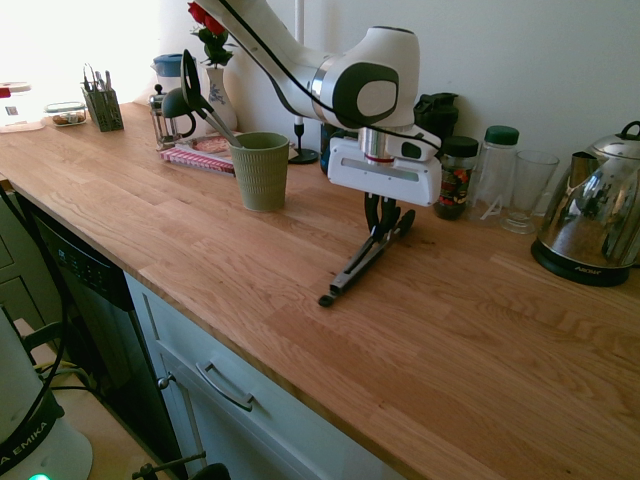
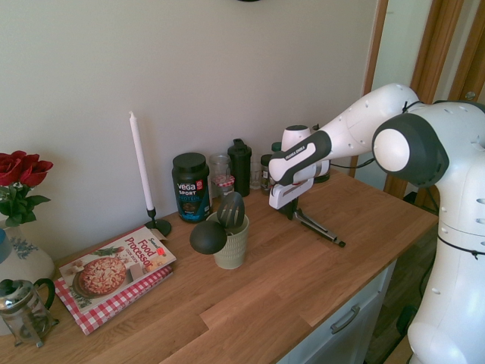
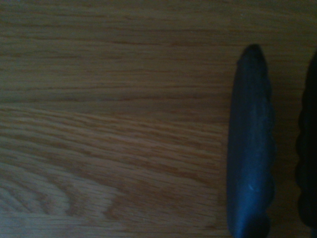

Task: Put the tongs back in the holder

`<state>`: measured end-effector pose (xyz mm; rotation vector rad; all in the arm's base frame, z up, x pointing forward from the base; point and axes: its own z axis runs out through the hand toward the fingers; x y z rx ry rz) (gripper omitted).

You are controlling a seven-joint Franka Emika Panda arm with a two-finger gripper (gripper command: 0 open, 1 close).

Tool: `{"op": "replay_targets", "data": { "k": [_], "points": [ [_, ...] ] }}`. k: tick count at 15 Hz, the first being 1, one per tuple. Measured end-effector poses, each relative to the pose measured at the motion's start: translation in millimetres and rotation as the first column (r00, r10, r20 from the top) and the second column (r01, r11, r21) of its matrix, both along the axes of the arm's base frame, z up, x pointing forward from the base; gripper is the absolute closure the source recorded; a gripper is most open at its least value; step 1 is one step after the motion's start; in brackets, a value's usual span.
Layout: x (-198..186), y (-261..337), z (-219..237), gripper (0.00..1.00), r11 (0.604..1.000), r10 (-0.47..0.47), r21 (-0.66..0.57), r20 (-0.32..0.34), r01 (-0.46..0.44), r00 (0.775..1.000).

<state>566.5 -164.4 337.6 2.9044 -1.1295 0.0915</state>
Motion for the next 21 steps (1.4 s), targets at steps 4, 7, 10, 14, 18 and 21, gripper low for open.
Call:
{"op": "replay_targets", "data": {
  "k": [4,7,10,14,18,21],
  "points": [
    [-1,-5,27,1.00,1.000,-0.010,-0.004,0.025,0.010,1.000],
    [-3,0,109,1.00,1.000,-0.005,-0.001,0.094,0.005,0.996],
    [-11,7,179,1.00,1.000,0.001,0.003,0.158,-0.002,0.987],
    [-19,17,237,1.00,1.000,0.017,-0.002,0.205,-0.016,0.979],
    [-41,65,331,1.00,0.996,0.085,-0.005,0.299,-0.087,0.950],
    [-65,136,388,1.00,0.979,0.187,0.016,0.340,-0.204,0.922]
  ]
}}
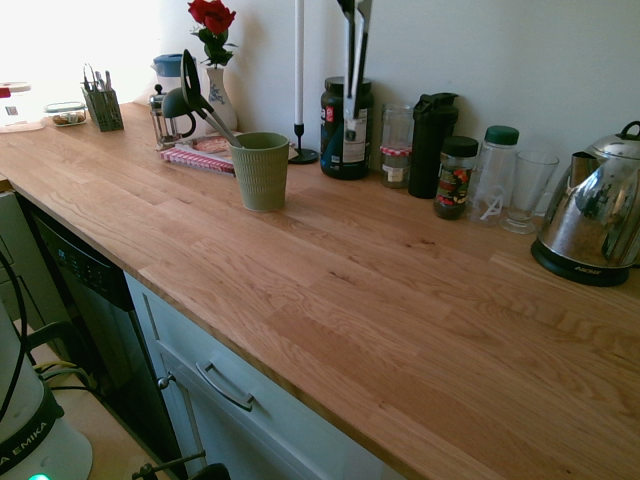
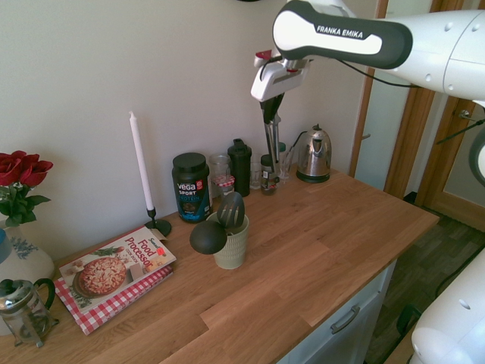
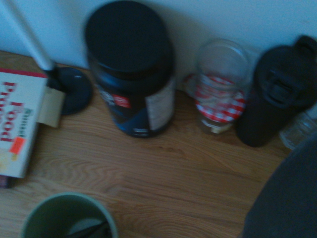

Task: Put the tongs back in the holder

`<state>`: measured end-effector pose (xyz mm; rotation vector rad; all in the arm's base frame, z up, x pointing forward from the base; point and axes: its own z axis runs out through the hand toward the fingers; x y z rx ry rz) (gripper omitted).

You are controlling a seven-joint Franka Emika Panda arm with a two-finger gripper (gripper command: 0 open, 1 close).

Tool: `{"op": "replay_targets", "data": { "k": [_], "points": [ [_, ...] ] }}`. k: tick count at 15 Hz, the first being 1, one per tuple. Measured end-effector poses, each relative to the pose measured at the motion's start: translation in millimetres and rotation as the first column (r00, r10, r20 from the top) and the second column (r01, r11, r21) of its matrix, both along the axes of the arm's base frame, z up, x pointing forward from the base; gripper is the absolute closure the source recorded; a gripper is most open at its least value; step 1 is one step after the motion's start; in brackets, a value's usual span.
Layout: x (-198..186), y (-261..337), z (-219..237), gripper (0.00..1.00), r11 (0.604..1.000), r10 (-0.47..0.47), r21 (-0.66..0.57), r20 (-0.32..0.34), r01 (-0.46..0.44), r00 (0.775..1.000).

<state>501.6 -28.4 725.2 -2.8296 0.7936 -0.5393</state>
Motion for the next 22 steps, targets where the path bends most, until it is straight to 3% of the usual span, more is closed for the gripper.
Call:
{"op": "replay_targets", "data": {
  "k": [4,8,22],
  "points": [
    [-2,82,-5,1.00,0.991,0.133,0.020,-0.015,-0.132,0.991],
    [3,123,-35,1.00,0.980,0.198,0.036,-0.020,-0.197,0.980],
    [63,122,-147,1.00,0.986,0.166,0.018,-0.082,-0.165,0.983]
  ]
}}
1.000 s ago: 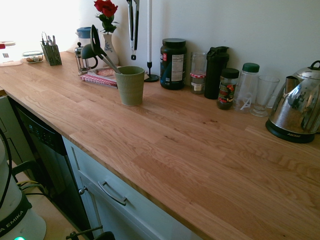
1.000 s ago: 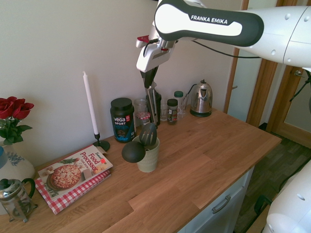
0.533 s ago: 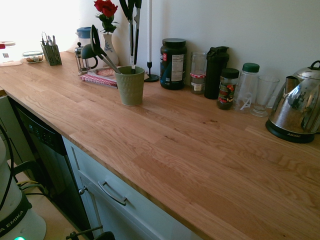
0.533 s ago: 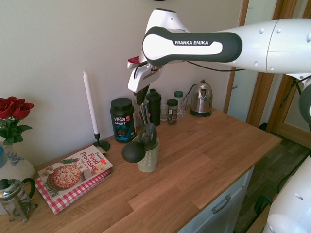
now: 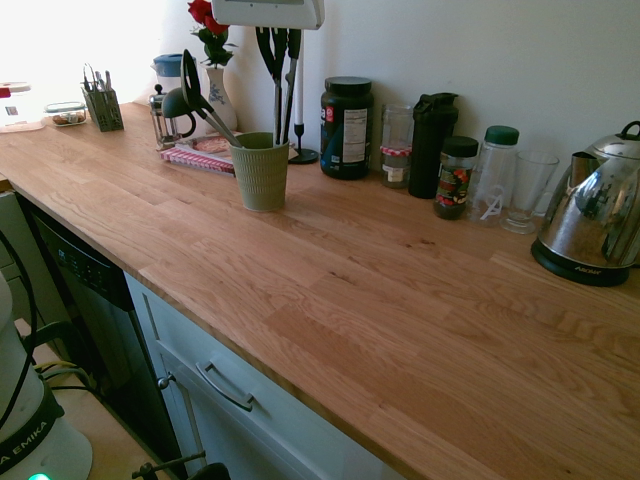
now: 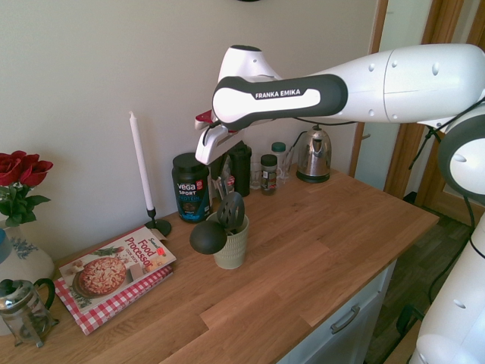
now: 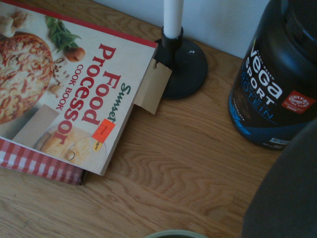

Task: Put the tongs back in the holder

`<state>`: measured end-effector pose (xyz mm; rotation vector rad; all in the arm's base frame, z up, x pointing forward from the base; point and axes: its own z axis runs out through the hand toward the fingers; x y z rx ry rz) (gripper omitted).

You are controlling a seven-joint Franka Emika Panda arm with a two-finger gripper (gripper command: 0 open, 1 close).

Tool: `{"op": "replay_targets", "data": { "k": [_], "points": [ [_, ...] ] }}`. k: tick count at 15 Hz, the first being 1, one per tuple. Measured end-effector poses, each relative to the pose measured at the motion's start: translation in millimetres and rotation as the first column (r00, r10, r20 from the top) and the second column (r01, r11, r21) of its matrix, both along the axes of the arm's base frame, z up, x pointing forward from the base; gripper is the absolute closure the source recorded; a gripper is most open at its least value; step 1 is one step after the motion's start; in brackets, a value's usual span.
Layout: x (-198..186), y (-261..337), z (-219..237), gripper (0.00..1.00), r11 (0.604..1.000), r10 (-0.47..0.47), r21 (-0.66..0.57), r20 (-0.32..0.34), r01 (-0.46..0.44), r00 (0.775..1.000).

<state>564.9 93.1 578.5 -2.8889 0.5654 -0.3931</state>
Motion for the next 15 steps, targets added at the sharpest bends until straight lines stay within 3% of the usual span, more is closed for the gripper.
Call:
{"op": "replay_targets", "data": {
  "k": [5,6,15],
  "points": [
    [0,2,-24,1.00,1.000,-0.001,-0.012,-0.033,0.000,0.999],
    [-1,2,-28,0.00,1.000,-0.001,-0.013,-0.040,0.000,0.999],
    [-2,11,-39,0.00,0.999,0.007,-0.041,-0.051,-0.009,0.999]
  ]
}}
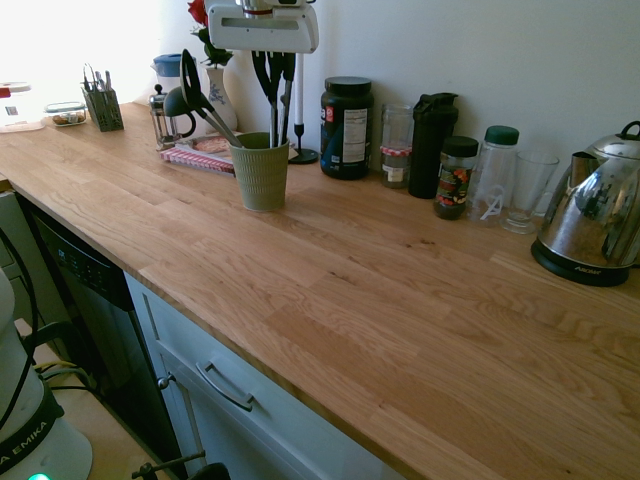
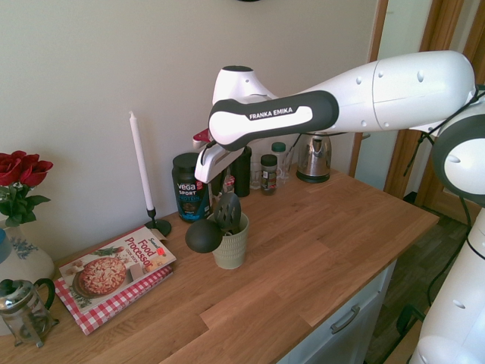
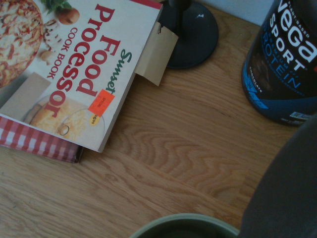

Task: Put the tongs back in the holder

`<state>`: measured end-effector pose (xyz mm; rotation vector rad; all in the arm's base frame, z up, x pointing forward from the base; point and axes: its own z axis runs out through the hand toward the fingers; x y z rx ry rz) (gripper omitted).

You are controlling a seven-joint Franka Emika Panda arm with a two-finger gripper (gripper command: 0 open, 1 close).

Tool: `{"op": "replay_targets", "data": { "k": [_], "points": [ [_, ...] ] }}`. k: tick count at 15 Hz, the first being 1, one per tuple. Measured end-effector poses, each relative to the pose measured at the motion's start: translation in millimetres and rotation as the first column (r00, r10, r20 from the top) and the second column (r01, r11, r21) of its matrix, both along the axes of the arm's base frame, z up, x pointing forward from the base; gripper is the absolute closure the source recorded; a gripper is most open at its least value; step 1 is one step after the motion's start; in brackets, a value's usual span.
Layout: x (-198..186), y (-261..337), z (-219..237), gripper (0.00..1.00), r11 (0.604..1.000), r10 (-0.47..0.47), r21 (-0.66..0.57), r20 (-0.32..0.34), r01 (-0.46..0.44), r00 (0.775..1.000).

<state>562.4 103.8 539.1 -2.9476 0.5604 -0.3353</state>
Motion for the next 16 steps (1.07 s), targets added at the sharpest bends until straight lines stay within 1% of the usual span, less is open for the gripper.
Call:
{"op": "replay_targets", "data": {
  "k": [3,6,8,10,11,12,14,16],
  "points": [
    [-2,-1,-8,0.00,1.000,-0.001,-0.007,-0.015,0.000,1.000],
    [-3,-2,-6,0.00,1.000,-0.003,-0.007,-0.011,0.003,1.000],
    [-9,-2,8,0.00,1.000,-0.002,-0.007,0.007,0.002,1.000],
    [-25,-6,30,0.00,1.000,-0.007,-0.018,0.003,0.007,1.000],
    [-34,-12,40,0.00,0.999,-0.028,-0.041,-0.015,0.027,1.000],
    [-43,-22,47,0.00,0.995,-0.071,-0.074,-0.048,0.067,0.996],
    [-55,-53,50,0.00,0.984,-0.152,-0.116,-0.116,0.138,0.982],
    [-61,-93,41,0.00,0.973,-0.213,-0.125,-0.155,0.195,0.965]
  ]
}}
